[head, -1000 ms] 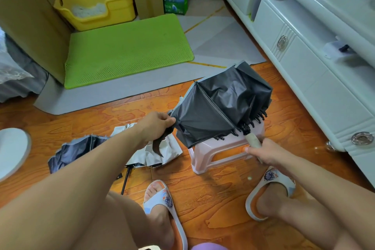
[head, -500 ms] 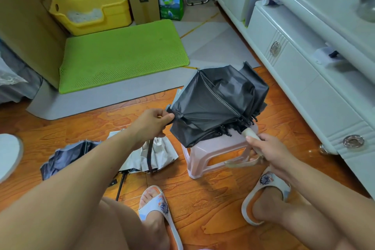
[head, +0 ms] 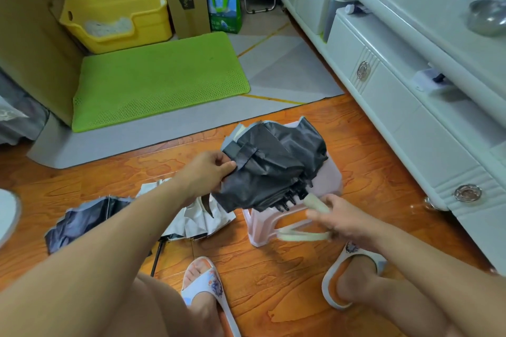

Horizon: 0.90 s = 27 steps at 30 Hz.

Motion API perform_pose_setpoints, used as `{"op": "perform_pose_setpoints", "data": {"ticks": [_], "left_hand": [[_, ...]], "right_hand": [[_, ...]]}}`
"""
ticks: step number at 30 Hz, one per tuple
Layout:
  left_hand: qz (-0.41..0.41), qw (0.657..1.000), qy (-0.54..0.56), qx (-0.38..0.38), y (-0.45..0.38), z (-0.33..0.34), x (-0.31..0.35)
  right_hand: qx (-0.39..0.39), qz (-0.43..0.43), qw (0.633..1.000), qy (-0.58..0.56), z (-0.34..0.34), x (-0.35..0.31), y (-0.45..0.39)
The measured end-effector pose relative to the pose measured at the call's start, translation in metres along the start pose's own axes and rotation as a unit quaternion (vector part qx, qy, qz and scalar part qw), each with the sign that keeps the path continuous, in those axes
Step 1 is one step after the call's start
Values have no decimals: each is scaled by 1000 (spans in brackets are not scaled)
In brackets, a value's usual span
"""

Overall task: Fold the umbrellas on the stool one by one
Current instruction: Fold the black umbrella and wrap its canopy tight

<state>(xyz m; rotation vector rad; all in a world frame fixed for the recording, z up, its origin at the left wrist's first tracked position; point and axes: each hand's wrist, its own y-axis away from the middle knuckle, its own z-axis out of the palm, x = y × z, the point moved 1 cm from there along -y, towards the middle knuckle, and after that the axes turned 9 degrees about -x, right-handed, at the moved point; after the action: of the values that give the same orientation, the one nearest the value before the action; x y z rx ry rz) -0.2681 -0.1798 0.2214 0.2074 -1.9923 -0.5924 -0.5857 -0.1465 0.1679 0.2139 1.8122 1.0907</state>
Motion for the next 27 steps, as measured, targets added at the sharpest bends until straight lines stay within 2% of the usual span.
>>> {"op": "perform_pose_setpoints", "data": {"ticks": [2,3,5,7,9,11,13,14,16,17,18,20,22,24,27], "left_hand": [[-18,1000,-25,-5,-2,2,-1],[-21,999,-34,-8,-1,4,-1],[-21,999,-34,-11,-1,6,0],[-6,1000,-21,2,-1,5,4],[17,999,-11,32,-1,0,11],[39,997,14,62,-3,-4,19],[43,996,30,74,-4,-4,25],[42,996,23,73,-5,-2,26],[38,997,-17,61,-6,5,27],[34,997,-41,55,-7,8,27],[28,996,-62,52,-8,10,26],[18,995,-79,50,-10,11,25],[20,996,-70,50,-12,11,27],[34,997,-42,55,-12,9,31],[63,996,-1,66,-12,6,39]], "right_hand": [[79,17,976,202,3,3,-7],[118,16,960,253,6,3,-9],[165,-6,950,265,8,4,-12],[155,-46,971,178,6,1,-11],[97,-84,992,-10,8,-5,-6],[24,-92,966,-239,8,-13,-1],[-16,-75,933,-352,1,-16,2],[-22,-67,940,-333,-4,-15,2],[-12,-49,989,-139,-10,-10,2],[11,-44,998,-39,-9,-7,3],[32,-44,998,-9,-8,-3,0],[69,-53,992,-92,-7,-1,-4],[75,-77,973,-206,-11,-5,-1],[60,-99,957,-265,-19,-11,3],[-8,-97,940,-328,-19,-18,15]]}}
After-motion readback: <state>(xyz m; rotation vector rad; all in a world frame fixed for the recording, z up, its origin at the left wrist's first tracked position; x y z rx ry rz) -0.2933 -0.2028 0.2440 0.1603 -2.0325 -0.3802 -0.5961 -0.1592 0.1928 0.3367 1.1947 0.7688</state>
